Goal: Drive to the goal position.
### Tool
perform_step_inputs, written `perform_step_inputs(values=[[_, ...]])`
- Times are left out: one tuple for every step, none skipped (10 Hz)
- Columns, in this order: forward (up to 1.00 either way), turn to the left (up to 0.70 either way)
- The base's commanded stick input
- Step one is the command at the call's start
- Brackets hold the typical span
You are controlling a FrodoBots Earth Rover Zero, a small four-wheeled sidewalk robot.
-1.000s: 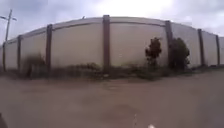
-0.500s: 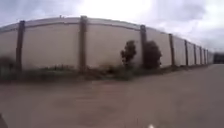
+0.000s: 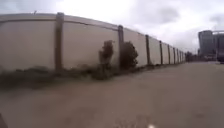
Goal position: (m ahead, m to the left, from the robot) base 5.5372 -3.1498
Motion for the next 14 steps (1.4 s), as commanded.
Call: perform_step_inputs(values=[[0.0,-0.45],[0.23,-0.41],[0.94,-0.28],[1.0,-0.27],[1.0,-0.27],[1.0,0.0],[1.0,0.0],[1.0,0.0],[1.0,0.0],[1.0,0.0],[1.0,0.0],[1.0,0.0],[1.0,0.0],[1.0,0.0]])
